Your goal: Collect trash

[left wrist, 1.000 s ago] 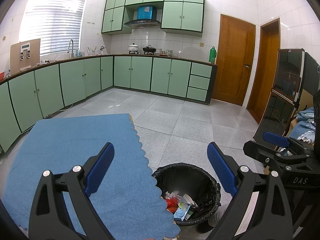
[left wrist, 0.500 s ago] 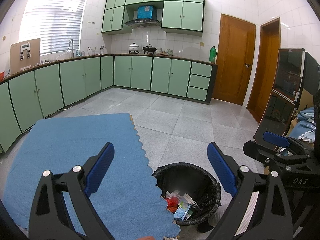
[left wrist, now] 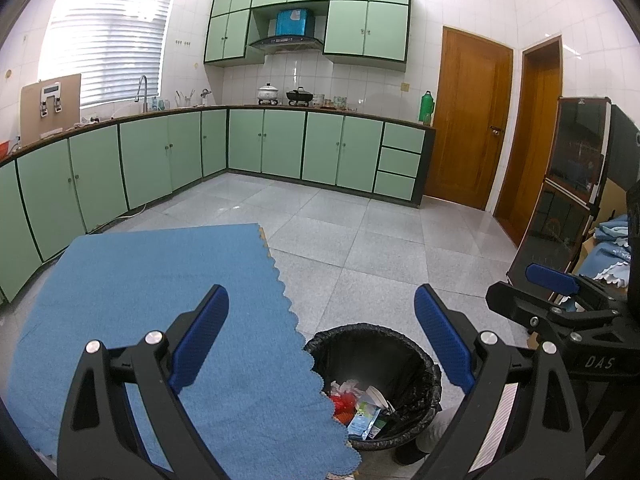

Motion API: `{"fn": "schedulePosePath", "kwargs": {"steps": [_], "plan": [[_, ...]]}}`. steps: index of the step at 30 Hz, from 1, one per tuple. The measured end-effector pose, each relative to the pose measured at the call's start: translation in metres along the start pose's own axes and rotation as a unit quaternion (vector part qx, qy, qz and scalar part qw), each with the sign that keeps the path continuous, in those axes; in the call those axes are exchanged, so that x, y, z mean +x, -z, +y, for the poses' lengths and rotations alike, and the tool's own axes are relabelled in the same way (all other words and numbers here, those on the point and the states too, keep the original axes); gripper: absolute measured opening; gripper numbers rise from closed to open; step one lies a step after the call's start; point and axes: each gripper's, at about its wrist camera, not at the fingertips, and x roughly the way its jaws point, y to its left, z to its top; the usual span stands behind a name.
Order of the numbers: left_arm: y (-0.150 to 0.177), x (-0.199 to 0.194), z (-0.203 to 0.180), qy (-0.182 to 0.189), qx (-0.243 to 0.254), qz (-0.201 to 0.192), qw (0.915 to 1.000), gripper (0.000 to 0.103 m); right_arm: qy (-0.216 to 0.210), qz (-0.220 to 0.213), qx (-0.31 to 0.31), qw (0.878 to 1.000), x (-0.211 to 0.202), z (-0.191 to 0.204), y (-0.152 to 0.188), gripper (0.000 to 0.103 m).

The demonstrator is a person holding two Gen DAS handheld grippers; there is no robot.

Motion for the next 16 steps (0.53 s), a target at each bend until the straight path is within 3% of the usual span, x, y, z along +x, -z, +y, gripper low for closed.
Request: {"fn": "schedulePosePath", "kwargs": {"steps": [16], "plan": [[-0.0034, 0.0016, 0.0004, -0.002, 0.000, 0.005, 1.0000, 0.091, 0.000, 0.003, 0.000, 1.000, 0.0025, -0.0018, 0.0016, 0.097]]}}
